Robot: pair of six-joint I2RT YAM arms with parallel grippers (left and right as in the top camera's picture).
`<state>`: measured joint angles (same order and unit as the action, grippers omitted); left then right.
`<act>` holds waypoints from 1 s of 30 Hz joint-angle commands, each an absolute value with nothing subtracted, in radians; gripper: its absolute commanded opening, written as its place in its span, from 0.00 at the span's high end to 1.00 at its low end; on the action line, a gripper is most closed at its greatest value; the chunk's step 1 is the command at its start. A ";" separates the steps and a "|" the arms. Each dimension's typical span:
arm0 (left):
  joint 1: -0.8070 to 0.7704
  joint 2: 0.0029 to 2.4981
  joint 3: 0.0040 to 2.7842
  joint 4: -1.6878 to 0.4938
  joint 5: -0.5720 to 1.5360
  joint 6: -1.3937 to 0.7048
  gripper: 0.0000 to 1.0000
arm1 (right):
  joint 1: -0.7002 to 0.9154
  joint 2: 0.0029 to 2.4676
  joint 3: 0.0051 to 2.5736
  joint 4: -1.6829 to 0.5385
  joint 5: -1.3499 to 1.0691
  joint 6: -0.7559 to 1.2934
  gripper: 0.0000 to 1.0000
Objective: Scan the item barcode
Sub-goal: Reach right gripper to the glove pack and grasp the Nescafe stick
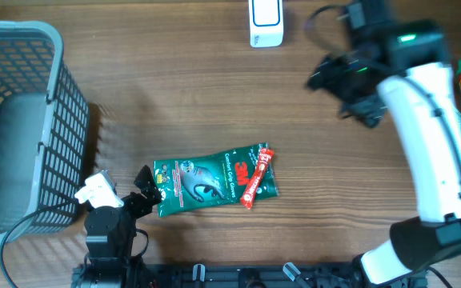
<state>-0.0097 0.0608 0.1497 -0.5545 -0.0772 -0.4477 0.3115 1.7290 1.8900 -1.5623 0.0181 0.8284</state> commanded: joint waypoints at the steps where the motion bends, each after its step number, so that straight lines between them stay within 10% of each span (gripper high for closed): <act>1: -0.004 0.056 0.150 -0.557 -0.068 -0.453 0.00 | 0.487 1.744 1.765 -1.497 0.006 0.871 0.00; 19: -0.004 0.056 0.150 -0.557 -0.068 -0.453 0.00 | 0.786 2.032 1.344 -1.071 -0.011 1.072 0.22; 26: -0.004 0.056 0.150 -0.558 -0.068 -0.453 0.00 | 0.743 2.087 1.373 -1.139 -0.024 1.099 0.50; 30: -0.004 0.056 0.150 -0.558 -0.068 -0.453 0.00 | 0.736 2.087 1.373 -1.149 -0.029 0.990 0.87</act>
